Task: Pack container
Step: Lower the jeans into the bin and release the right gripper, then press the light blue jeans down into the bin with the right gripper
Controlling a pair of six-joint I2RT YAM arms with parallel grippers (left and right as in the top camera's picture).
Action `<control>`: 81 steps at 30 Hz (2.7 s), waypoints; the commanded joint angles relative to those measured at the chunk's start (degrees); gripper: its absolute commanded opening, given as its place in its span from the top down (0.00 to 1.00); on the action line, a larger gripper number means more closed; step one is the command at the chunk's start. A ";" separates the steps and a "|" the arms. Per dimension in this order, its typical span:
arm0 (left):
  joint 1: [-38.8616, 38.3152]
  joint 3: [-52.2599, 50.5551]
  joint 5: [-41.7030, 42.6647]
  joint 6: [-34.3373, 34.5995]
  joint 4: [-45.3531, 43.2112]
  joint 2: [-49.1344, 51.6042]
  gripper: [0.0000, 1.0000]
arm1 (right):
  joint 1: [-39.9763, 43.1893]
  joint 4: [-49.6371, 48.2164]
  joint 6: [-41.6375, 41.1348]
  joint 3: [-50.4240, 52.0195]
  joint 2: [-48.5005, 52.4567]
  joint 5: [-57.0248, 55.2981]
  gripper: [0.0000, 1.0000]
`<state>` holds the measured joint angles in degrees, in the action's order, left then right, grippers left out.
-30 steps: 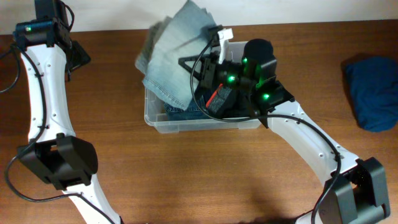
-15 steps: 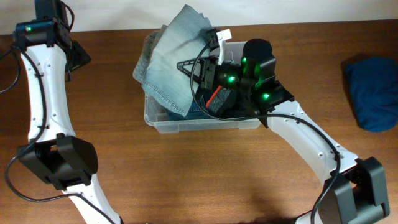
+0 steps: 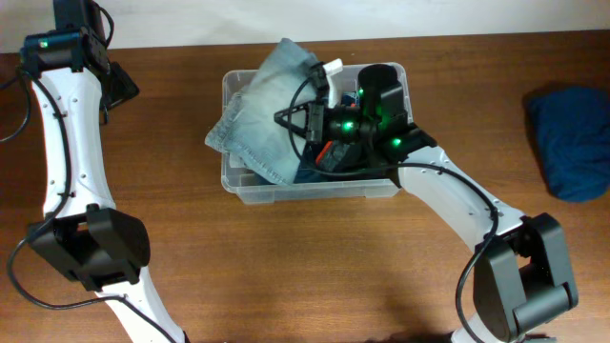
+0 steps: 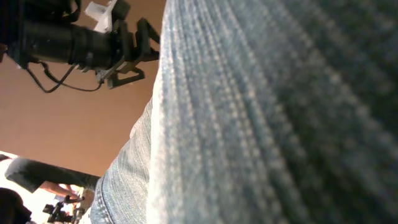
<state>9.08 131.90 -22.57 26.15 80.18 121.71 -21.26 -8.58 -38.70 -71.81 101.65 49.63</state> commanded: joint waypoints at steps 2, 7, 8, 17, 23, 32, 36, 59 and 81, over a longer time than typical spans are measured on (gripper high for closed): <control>0.09 0.04 -0.35 -0.02 0.04 0.20 0.01 | 2.89 2.86 4.17 -2.12 -0.74 1.18 0.96; 0.09 0.04 -0.35 -0.02 0.04 0.20 0.01 | 4.39 8.07 8.90 -2.12 -0.74 0.22 0.96; 0.09 0.04 -0.35 -0.02 0.04 0.20 0.00 | 4.42 9.11 9.88 -2.12 -0.74 -0.81 0.94; 0.09 0.04 -0.35 -0.02 0.04 0.20 0.01 | 4.35 12.39 14.53 -2.12 1.05 -5.07 0.81; 0.09 0.04 -0.35 -0.02 0.04 0.20 0.01 | 4.42 18.64 19.39 -2.12 3.02 -14.08 0.68; 0.09 0.04 -0.35 -0.02 0.04 0.20 0.01 | 5.35 21.40 22.43 -2.14 2.99 -19.69 0.16; 0.09 0.04 -0.35 -0.02 0.04 0.20 0.01 | 6.43 22.97 22.86 -2.16 2.97 -21.59 0.12; 0.09 0.04 -0.35 -0.02 0.04 0.20 0.00 | 7.34 52.76 30.95 -26.01 2.75 -34.53 0.40; 0.09 0.04 -0.35 -0.02 0.04 0.20 0.01 | -8.35 58.49 27.26 -25.90 15.63 -48.09 0.96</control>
<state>9.08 131.90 -22.57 26.15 80.18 121.71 -29.74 49.43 -9.08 -97.10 112.25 3.64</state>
